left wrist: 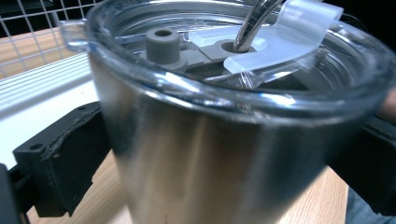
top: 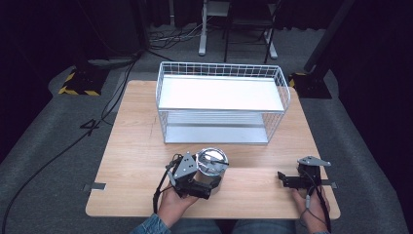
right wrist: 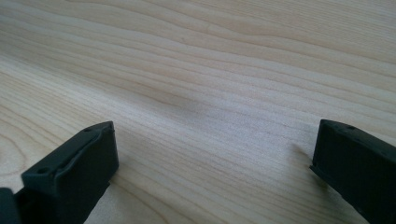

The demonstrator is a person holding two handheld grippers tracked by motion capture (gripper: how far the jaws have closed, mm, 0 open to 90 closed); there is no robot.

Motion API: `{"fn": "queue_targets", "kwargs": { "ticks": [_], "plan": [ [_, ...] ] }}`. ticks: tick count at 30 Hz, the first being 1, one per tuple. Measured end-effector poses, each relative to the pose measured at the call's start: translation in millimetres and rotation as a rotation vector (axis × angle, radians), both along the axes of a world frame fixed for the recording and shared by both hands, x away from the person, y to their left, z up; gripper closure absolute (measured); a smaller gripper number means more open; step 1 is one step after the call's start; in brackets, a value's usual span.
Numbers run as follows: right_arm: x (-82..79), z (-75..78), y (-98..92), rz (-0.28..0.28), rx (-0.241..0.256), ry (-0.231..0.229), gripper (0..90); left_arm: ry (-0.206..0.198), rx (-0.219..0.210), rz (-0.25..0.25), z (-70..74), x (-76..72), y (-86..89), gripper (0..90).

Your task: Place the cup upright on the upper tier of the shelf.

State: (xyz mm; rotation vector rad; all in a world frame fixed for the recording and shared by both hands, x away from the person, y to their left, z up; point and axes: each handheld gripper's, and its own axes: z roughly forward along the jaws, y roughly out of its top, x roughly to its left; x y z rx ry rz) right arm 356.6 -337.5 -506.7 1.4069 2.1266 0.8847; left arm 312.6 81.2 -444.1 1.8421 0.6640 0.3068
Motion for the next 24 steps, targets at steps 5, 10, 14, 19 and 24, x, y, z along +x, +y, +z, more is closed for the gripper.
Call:
{"fn": "queue_targets", "kwargs": {
  "ticks": [5, 10, 14, 19, 24],
  "plan": [
    [-0.2, 0.0, 0.1, -0.001, 0.0, 0.0, 0.4, -0.02, -0.009, -0.002, -1.9, 3.1, -5.0, 0.0],
    [-0.3, 0.0, 0.2, -0.002, 0.0, -0.001, 0.4, -0.038, -0.017, -0.004, -6.3, 7.5, -11.6, 0.0],
    [-0.4, 0.0, 0.2, -0.002, 0.0, -0.001, 0.4, -0.046, -0.003, 0.004, -8.7, 8.7, -16.3, 0.0],
    [-0.5, 0.0, 0.2, -0.004, 0.0, -0.001, 0.4, -0.064, 0.005, 0.011, -13.5, 9.0, -18.3, 0.7],
    [-0.5, 0.0, 0.2, -0.004, -0.001, -0.001, 0.4, -0.075, 0.005, 0.009, -13.5, 8.5, -16.8, 3.1]
  ]
}}
